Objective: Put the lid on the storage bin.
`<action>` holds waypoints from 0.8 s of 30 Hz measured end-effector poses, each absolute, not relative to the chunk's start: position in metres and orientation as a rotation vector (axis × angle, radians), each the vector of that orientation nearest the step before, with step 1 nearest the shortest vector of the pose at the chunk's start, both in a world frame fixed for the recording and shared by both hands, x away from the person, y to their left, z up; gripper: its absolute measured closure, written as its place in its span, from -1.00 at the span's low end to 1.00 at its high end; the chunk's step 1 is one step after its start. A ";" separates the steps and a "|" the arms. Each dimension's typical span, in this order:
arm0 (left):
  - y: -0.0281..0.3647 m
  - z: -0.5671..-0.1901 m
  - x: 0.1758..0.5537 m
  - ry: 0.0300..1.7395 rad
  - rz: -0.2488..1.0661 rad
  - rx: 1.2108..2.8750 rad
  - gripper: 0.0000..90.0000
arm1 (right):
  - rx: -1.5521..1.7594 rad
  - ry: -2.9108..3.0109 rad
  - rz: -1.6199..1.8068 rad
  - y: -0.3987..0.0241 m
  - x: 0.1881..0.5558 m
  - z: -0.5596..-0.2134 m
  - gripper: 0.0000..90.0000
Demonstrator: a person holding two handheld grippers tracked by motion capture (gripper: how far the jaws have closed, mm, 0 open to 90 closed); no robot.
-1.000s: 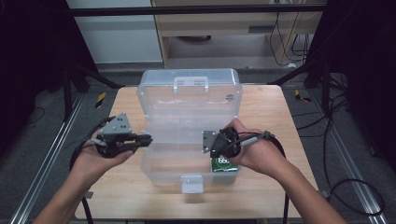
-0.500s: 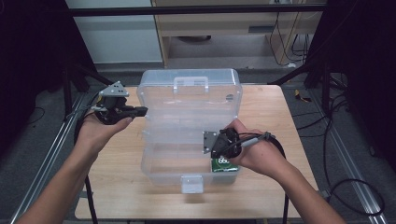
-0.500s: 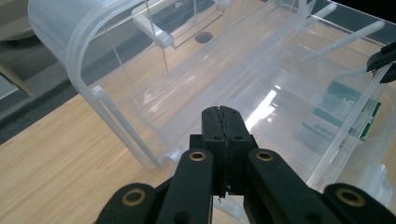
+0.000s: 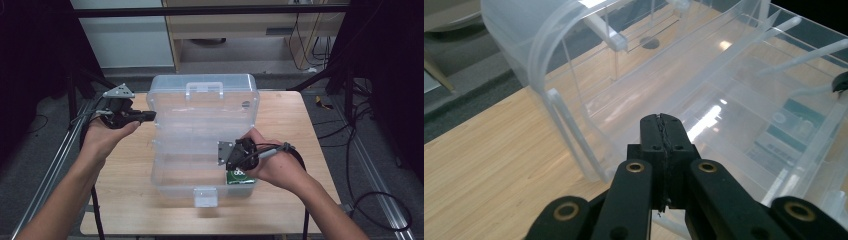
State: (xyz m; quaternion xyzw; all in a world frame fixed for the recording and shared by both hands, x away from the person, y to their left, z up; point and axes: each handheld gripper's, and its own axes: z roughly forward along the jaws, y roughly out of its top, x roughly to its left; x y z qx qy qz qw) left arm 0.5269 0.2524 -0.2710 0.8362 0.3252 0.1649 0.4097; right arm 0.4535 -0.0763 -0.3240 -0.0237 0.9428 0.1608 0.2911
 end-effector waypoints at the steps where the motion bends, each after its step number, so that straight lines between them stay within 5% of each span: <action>1: 0.252 -0.271 0.527 0.819 0.415 2.106 1.00 | -0.063 2.514 0.429 -0.076 0.454 -0.324 0.75; 24: 0.261 -0.272 0.535 0.866 0.401 2.065 1.00 | -0.071 2.505 0.439 -0.080 0.447 -0.329 0.75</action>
